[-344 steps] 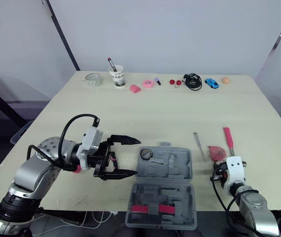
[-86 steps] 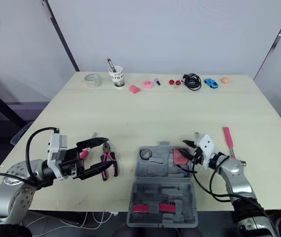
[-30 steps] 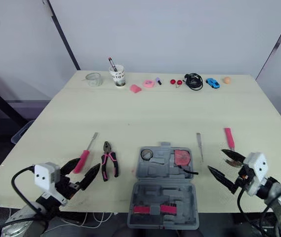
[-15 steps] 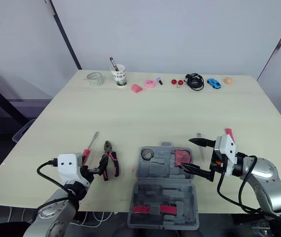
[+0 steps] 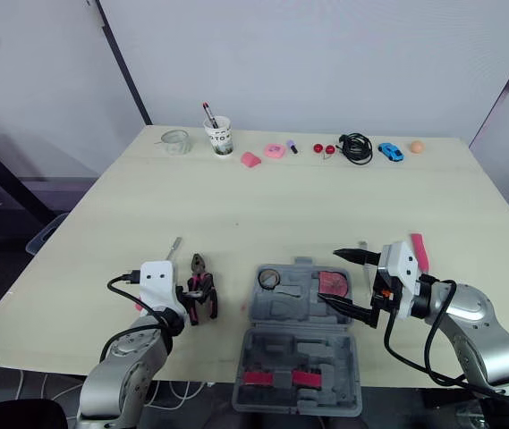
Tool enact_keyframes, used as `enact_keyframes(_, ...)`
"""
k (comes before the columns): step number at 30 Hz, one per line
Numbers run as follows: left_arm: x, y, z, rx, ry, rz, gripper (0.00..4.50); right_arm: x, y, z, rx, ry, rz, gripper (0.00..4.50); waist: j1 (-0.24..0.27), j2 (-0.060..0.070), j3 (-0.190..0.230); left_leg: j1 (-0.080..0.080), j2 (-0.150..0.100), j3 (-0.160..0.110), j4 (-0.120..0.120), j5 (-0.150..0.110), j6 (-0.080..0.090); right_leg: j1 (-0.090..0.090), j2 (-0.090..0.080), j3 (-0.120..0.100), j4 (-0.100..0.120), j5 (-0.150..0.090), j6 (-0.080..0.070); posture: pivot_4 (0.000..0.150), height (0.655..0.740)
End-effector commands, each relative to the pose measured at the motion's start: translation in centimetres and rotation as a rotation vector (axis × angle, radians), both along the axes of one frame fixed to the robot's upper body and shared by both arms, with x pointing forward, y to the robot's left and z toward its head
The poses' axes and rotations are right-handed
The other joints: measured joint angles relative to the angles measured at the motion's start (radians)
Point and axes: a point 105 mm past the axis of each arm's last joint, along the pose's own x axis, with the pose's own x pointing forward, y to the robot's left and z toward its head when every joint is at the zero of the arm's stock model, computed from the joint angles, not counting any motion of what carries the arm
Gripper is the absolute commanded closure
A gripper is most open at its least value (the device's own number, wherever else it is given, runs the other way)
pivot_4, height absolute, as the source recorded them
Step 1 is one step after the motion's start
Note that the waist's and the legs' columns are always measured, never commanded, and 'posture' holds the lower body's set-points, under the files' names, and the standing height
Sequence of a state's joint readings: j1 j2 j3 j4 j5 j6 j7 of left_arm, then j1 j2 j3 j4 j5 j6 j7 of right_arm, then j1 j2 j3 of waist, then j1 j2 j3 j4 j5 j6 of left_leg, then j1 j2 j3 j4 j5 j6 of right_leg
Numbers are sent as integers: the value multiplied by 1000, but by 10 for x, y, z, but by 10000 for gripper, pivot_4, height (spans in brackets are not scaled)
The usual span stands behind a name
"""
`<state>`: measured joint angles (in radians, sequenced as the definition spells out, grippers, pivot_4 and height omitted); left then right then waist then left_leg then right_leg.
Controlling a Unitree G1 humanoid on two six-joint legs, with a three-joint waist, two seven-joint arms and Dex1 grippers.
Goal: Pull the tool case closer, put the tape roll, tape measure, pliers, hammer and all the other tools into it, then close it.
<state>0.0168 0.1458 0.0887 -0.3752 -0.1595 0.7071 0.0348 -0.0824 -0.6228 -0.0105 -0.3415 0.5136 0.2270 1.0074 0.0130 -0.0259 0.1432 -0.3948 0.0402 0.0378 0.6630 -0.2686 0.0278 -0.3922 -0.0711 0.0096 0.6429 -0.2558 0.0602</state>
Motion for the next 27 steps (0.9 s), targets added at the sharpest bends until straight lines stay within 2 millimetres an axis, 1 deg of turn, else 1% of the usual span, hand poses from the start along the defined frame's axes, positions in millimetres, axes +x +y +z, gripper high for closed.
enact_keyframes(1,6,-6,6,5,-1,9,0,-4,3,8,-3,-30,9,379,0,0,0,0,0,0,1,0,0,0,0,0,0,0,0,1500,7400)
enact_keyframes(11,11,-17,-6,-32,84,34,0,1,2,9,-26,-38,10,379,0,0,0,-2,0,-2,3,0,0,0,0,-1,0,1,1,1500,7400)
enact_keyframes(17,14,-13,-8,-10,95,60,0,-1,-2,6,-41,-35,10,379,0,0,0,-2,0,-2,4,0,0,0,0,-1,0,1,1,1500,7400)
enact_keyframes(18,13,-11,-9,4,107,72,2432,0,-3,5,-51,-38,9,72,0,0,0,-2,0,-2,4,0,0,0,0,-1,0,1,1,1500,7400)
enact_keyframes(19,13,-10,-11,14,115,80,3912,0,-5,5,-58,-41,8,0,0,0,0,-2,0,-2,4,0,0,0,0,-1,0,1,1,1500,7400)
enact_keyframes(20,13,-9,-10,19,113,84,7204,0,-5,5,-61,-43,5,0,0,0,0,-2,0,-2,4,0,0,0,0,-1,1,1,1,1500,7400)
enact_keyframes(21,13,-8,-10,24,113,86,10860,1,-6,4,-61,-44,4,0,0,0,0,-2,0,-2,4,0,0,0,0,-1,1,1,1,1500,7400)
enact_keyframes(22,14,-8,-9,28,107,87,16652,1,-6,4,-60,-43,4,0,0,0,0,-2,0,-2,4,0,0,0,0,-1,1,1,1,1500,7400)
enact_keyframes(24,15,-8,-7,39,95,82,19780,1,-5,2,-58,-43,3,0,0,0,0,-2,0,-2,4,0,0,0,0,-1,1,1,1,1500,7400)
enact_keyframes(27,17,-7,-5,65,90,74,19772,0,-3,1,-59,-44,-2,0,0,0,0,-2,0,-2,4,0,0,0,0,-1,1,1,1,1500,7400)
